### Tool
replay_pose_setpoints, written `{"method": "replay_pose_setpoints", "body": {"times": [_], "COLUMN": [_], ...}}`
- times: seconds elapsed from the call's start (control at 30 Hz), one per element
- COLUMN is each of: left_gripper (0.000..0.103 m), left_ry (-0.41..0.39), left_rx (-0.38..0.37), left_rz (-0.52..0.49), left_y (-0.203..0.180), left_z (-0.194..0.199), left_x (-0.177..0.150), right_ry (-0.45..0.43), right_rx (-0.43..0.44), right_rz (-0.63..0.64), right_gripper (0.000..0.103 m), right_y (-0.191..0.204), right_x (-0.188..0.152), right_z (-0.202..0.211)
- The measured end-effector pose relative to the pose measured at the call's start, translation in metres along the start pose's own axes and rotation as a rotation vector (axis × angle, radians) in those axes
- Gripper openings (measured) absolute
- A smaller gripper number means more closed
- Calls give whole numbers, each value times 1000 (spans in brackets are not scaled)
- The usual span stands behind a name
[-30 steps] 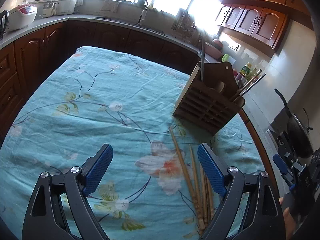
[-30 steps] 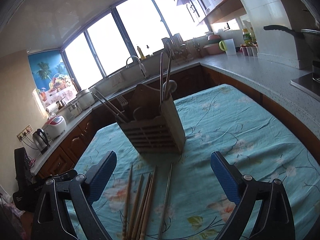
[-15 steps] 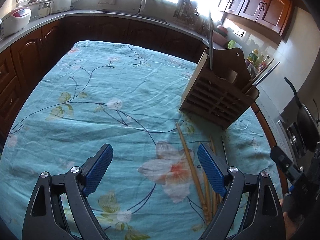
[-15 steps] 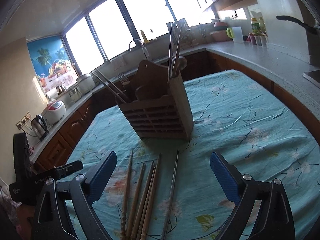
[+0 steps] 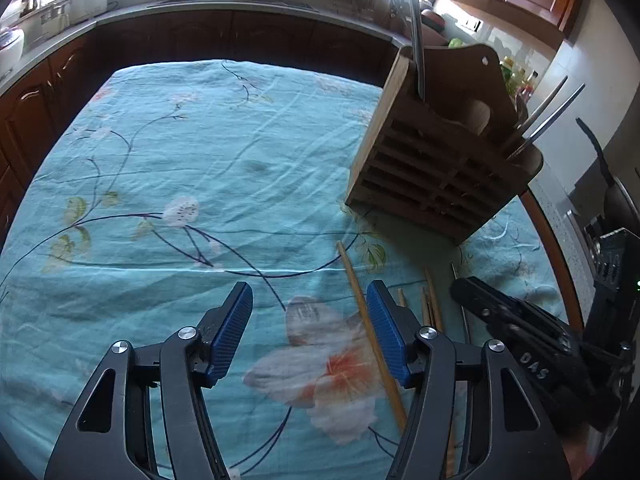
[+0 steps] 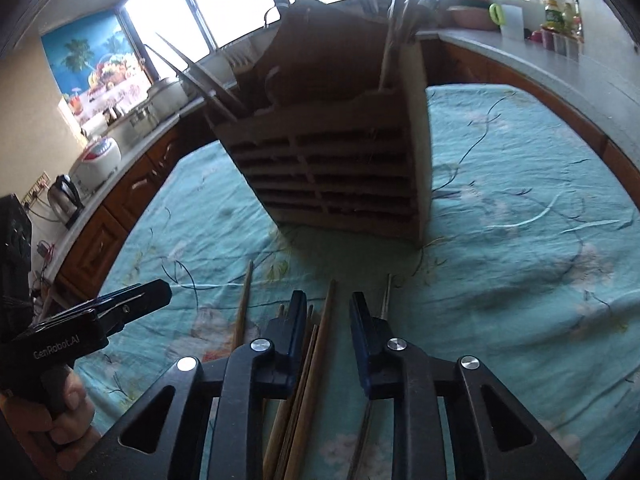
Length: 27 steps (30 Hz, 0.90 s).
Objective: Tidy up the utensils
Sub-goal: 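Grasp a wooden chopstick with the right gripper while the left grasps another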
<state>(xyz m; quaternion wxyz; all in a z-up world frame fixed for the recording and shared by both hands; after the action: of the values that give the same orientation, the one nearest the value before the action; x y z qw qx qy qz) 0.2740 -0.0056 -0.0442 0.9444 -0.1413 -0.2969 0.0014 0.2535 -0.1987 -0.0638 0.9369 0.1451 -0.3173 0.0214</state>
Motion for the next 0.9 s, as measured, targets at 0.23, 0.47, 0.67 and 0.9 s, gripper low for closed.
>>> {"method": "replay_pose_setpoints", "body": {"times": [0.23,0.47,0.67,0.9], "left_gripper": [54,41,24,8], "left_ry": [50,88,80,79], "left_rx": [21,70,119,105], "left_rz": [-47,-105,-232,-273], "left_y": [-11,-21,-43,-49], "left_z": [-32,-58,-65,-56], "left_x": [9,8,5,1], "right_ry": [72,76,70,67], "right_rx": [-28,-22,-36,-38], "right_rz": [34,41,67,64], "right_gripper": [12,7,8,7], "right_y": [-2,-11,-5,-3], "right_x": [-3,-3,1,1], "right_z": [-28,-26,-31,-32]}}
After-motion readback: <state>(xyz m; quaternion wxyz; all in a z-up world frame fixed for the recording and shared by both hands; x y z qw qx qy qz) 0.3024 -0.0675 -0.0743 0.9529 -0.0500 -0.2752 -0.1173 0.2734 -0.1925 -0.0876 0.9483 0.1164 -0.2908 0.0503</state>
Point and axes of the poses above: each gripper's, at about its wrist camera, not at the fingertips, and z roughly against the way its jaws point, y to its left, x to its top, the point moved 2 cm from there along -z, roughly the way its jaws point, and after that the axes turned 2 degrees about -x, right-handed, at the moved point
